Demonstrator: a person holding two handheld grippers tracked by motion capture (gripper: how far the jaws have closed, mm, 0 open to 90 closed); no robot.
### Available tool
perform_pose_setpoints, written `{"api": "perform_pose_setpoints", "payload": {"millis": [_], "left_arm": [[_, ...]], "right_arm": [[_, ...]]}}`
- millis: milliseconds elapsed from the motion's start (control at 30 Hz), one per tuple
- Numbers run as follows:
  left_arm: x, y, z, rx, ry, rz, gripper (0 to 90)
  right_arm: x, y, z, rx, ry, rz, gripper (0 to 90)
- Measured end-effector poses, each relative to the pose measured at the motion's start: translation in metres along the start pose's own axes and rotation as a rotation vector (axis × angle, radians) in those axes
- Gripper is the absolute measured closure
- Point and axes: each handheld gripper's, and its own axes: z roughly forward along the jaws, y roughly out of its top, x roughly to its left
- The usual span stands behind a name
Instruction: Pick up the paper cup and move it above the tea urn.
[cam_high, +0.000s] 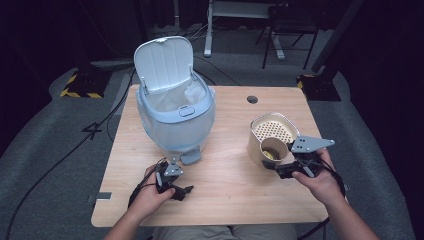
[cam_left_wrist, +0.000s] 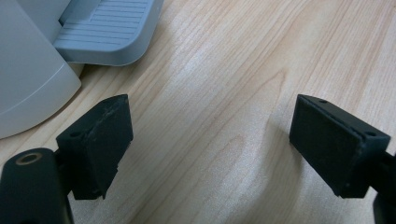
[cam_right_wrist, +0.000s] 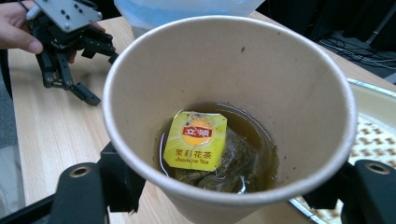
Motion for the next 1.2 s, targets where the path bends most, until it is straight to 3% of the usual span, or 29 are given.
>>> {"api": "perform_pose_setpoints", "payload": {"millis": [167, 367, 533, 733, 1200], "left_arm": [[0.001, 0.000, 0.000, 0.002, -0.005, 0.008, 13.7], [0.002, 0.001, 0.000, 0.005, -0.010, 0.012, 13.5], [0.002, 0.002, 0.001, 0.006, -0.011, 0.014, 13.0], [0.002, 0.003, 0.002, 0.007, -0.014, 0.017, 12.3], [0.003, 0.003, 0.002, 0.008, -0.014, 0.018, 12.3]], "right_arm": [[-0.012, 0.011, -0.003, 0.009, 0.035, 0.022, 30.0], [-0.016, 0.021, -0.009, -0.015, 0.042, 0.026, 30.0], [-0.026, 0.033, -0.016, -0.018, 0.011, 0.015, 30.0], [-0.048, 0.041, -0.019, -0.017, -0.029, 0.037, 30.0], [-0.090, 0.042, -0.016, -0.005, -0.122, 0.068, 30.0]]}}
